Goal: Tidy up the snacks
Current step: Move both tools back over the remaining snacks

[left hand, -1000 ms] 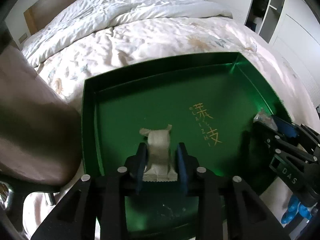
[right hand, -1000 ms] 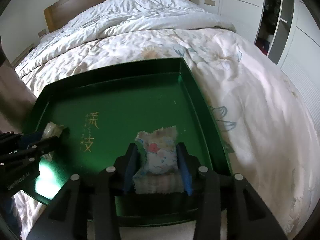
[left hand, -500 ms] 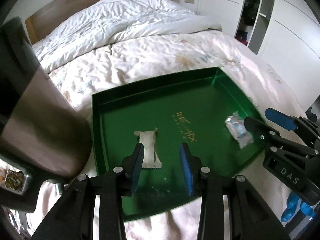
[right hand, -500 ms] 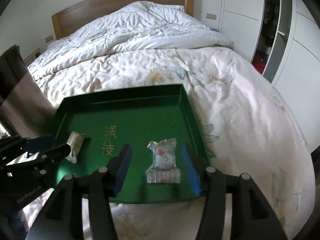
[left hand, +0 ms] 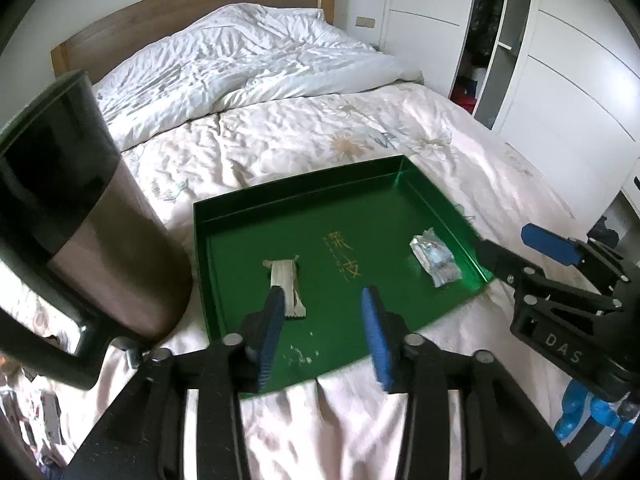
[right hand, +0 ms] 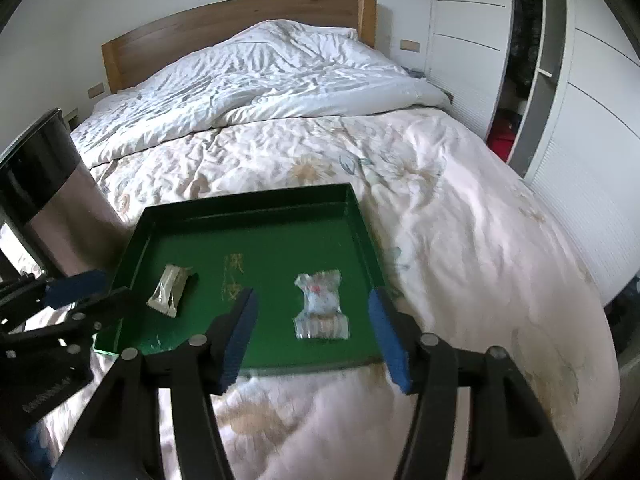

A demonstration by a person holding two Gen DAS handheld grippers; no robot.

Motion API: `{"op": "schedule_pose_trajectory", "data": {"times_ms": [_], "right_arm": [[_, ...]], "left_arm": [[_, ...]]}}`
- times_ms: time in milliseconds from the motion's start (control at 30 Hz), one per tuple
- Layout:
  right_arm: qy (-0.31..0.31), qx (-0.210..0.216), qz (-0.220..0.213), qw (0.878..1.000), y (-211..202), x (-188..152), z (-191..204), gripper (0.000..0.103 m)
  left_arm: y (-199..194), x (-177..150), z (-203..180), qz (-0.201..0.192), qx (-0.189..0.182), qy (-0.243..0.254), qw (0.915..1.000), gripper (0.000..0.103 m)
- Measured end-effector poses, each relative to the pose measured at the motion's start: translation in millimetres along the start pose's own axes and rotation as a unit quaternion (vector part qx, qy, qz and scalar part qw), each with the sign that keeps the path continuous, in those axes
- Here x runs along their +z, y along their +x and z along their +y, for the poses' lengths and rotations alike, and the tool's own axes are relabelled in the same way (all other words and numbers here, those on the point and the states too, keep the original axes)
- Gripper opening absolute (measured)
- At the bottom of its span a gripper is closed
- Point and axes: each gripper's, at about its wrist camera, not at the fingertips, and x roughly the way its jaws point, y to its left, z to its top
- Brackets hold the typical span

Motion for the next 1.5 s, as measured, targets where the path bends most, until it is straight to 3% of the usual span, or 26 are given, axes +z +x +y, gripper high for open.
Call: {"op": "schedule_pose_trajectory", "data": {"times_ms": [300,433,667,967,1067,1267,1400,1500], "right_arm": [[0.026,-0.014,0.019,0.999,-22,-32,-2,0.103],[0.042,-0.011,0.020,0.999,-37,-45,6,0.103],[0.042,-0.015,0.030,0.999,-64,-67,42,0.103],[-0.009,0.040,0.065,0.997,-95,-94,147,0.103],[-0.040,0.076,0.074,0.994,-103,-98,195,0.103],[-0.085,0.133,0.086,0.984,-109,-99,283,0.103],[-0.112,0.175,0.098,0.973,-104,-103,338,0.103],[-0.141,0.214,0.113,0.960,-99,-111,383,0.103]], "left_arm": [[-37,-18,9,-0.004,-0.027,-0.002,0.9996,0.043],[-57,-42,19,0.006,-0.039,0.000,0.9992,0.043],[-94,-95,62,0.032,-0.016,-0.007,0.9993,0.043],[-155,-161,178,0.059,0.064,-0.036,0.9956,0.043],[-176,-192,230,0.084,0.098,-0.066,0.9895,0.043],[-206,-250,328,0.126,0.167,-0.129,0.9694,0.043],[-217,-270,380,0.127,0.182,-0.169,0.9603,0.043],[-217,-273,400,0.121,0.172,-0.177,0.9614,0.043]]}}
